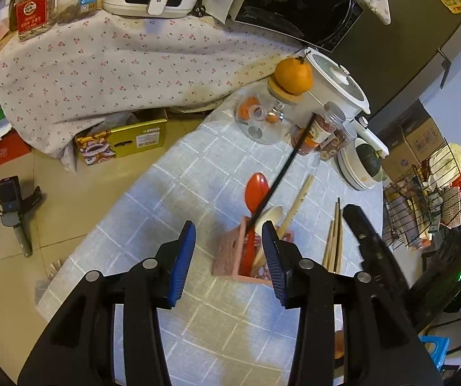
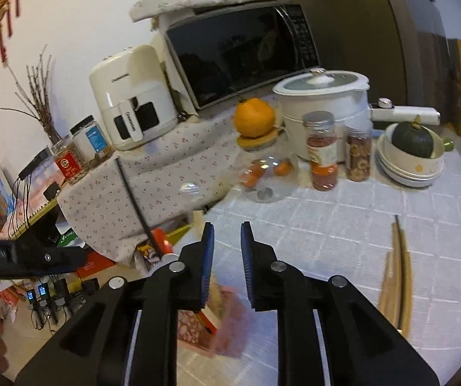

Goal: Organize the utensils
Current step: 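Release the utensils into the holder and return both tools to the chopsticks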

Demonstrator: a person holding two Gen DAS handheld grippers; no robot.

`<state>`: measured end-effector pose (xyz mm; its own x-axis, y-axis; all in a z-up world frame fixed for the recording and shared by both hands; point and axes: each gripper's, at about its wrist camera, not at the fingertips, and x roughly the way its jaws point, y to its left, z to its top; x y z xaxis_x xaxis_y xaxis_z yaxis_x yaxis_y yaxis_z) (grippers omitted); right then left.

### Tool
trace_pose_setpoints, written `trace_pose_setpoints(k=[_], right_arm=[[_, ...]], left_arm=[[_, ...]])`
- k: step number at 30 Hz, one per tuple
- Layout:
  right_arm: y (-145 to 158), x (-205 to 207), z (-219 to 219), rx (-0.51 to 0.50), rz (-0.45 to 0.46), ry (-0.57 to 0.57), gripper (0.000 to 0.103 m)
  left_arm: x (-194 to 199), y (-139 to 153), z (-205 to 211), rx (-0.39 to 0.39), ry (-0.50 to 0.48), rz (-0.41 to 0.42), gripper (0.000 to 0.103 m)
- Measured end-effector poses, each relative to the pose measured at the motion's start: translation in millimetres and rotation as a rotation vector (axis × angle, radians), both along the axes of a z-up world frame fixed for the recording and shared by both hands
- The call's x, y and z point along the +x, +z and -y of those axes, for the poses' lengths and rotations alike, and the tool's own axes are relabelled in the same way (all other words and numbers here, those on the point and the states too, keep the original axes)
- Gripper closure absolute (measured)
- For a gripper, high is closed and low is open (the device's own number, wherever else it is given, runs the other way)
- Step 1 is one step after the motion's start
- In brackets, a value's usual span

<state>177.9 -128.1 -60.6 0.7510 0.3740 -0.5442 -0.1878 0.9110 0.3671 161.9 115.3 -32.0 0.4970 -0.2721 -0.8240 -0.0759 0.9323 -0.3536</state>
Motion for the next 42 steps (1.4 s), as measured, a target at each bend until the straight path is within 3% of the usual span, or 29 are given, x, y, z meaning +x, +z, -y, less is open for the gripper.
trace_pose_setpoints(k=[7,11,14,18,23,29,35,42], right_arm=[[24,-3,67,0.016,-0.065,-0.099,0.083],[35,-8,109,-0.014,-0.121,-0.171,0.064],[29,-10,134,-0.038,-0.197,-0.188,0.064],[6,-13,158,-0.080,-0.329,-0.193,0.064],[-27,-16,176,-0.135,-0.485,-0.196,0.064],[-61,-15,186,-0.096,-0.612,-0.176,0.064],[-70,-16,185,-0.030,-0.648,-0.177,0.064],[-68,-14,190,0.020,-0.645,-0.187,0.064]], left_arm=[[-7,7,29,-0.002,-0.059,0.015,0.061],[-11,10,60,-0.001,-0.120,0.024,0.060],[-14,9,89,0.004,-0.169,0.024,0.052],[-16,-2,128,0.023,-0.237,0.005,0.051],[-13,-31,179,0.063,-0.317,-0.050,0.051],[-1,-81,221,0.131,-0.372,-0.141,0.051],[12,-124,239,0.210,-0.389,-0.200,0.049],[36,-159,251,0.233,-0.403,-0.237,0.049]])
